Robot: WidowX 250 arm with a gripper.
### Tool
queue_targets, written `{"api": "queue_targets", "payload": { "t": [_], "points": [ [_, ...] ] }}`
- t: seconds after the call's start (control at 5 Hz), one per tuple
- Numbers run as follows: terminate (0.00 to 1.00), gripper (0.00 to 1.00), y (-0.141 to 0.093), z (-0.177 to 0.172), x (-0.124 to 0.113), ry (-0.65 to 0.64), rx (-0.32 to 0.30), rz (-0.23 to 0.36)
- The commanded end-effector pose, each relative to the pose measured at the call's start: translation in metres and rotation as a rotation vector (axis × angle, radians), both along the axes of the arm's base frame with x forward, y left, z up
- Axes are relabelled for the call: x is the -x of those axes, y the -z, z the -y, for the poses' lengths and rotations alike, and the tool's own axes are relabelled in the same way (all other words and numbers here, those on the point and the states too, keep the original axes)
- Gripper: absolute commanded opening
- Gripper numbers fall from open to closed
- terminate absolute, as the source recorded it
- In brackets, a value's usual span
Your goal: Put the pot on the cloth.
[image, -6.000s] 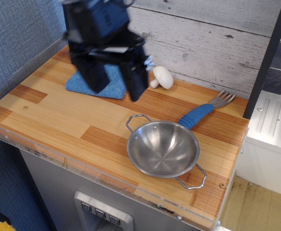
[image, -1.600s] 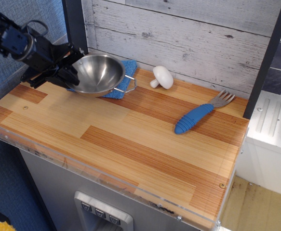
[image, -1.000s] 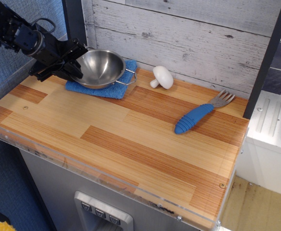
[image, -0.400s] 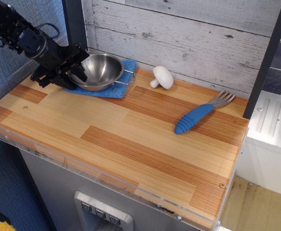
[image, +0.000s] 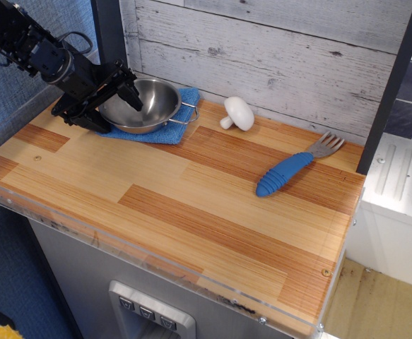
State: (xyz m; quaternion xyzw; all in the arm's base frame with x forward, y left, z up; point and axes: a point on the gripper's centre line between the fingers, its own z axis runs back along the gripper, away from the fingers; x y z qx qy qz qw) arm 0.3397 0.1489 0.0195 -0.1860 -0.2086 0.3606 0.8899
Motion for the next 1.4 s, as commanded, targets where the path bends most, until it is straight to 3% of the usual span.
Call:
{"api": "queue_targets", "payload": {
  "t": [0.0,0.2,0.4,0.6,1.0,1.2],
  "points": [
    [0.0,1.0,-0.068,-0.007,0.002,0.014,-0.096,0.082],
    [0.0,1.0,-0.099,-0.002,0.011,0.008,-0.097,0.168],
    [0.0,1.0,-0.129,0.01,0.023,0.028,-0.113,0.18],
    [0.0,1.0,-0.159,0.024,0.039,0.152,-0.16,0.104],
    [0.0,1.0,-0.159,0.024,0.039,0.152,-0.16,0.104],
    [1.0,1.0,-0.159,0.024,0.039,0.152,-0.16,0.104]
  ]
}}
